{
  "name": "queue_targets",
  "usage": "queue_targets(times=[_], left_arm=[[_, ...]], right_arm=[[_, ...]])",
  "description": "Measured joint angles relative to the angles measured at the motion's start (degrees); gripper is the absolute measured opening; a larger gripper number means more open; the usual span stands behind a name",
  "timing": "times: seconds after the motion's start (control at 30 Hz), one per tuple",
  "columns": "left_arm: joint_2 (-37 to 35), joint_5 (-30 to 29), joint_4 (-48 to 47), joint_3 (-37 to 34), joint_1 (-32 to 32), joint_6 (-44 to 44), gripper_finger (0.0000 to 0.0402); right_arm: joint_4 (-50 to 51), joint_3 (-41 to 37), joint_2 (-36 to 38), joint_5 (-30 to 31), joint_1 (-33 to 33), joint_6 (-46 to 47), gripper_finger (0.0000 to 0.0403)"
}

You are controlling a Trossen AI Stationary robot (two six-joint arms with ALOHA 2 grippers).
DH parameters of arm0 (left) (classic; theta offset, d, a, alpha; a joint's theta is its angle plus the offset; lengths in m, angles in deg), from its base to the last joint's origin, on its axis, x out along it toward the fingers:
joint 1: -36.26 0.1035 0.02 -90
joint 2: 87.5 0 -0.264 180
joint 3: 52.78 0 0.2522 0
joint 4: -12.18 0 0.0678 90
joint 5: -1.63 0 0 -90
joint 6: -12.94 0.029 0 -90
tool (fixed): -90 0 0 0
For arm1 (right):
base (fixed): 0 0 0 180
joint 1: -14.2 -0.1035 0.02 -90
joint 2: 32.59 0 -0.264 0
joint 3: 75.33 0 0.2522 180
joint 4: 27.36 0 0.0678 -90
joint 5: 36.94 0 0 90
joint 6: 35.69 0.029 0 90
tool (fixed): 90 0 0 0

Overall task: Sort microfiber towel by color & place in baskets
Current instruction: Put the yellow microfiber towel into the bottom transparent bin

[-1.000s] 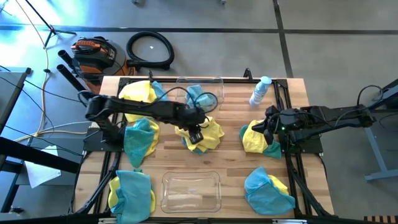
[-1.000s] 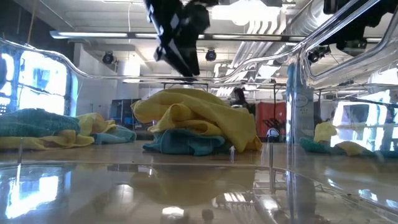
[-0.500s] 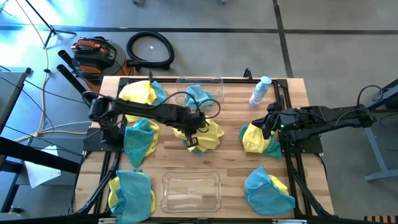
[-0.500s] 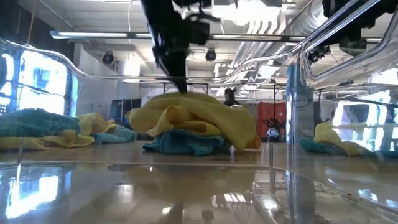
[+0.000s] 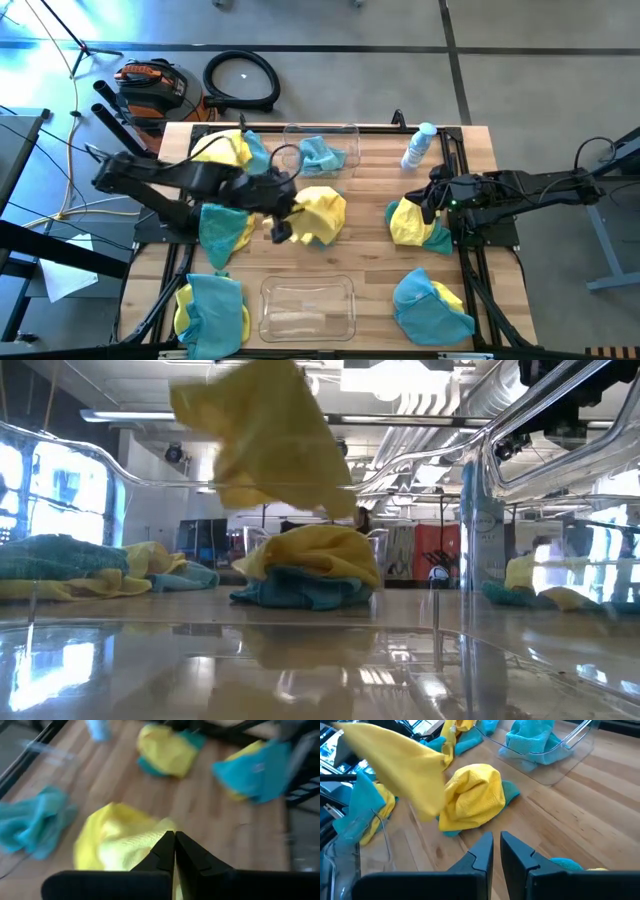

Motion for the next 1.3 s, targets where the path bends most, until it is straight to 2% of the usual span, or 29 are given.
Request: queue_targets(times=[0.2,0.47,0.67,0.8,0.93,1.07,1.3], left_arm=[[-3.4,-3.9,6.6,0.0,-9.4,-1.5,0.0],[-2.9,-8.7,20.8,0.0,-22.7,2.3,0.0],[0.3,-16.5,25.0,0.0,-29.6,-1.4,0.0],[5.3,-17.7,26.1,0.2,-30.7,-6.1,0.0],[11.7,-17.7,23.4,3.6,-30.1,-10.7,0.0],[17.5,-16.6,16.9,8.5,-28.8,-15.9,0.0],[24.8,-2.1,9.7,13.0,-26.6,-26.9,0.0]], right_arm=[[0.1,0.0,0.0,-2.0,0.0,-2.0,0.0028],[0.2,0.0,0.0,-4.5,0.0,-4.2,0.0028],[0.3,0.0,0.0,-7.4,0.0,-5.8,0.0028],[0.3,0.0,0.0,-8.8,0.0,-6.2,0.0028],[0.3,0.0,0.0,-10.4,0.0,-7.3,0.0028],[0.3,0.0,0.0,-11.4,0.0,-7.8,0.0028],[0.9,0.0,0.0,-11.4,0.0,-8.9,0.0028]])
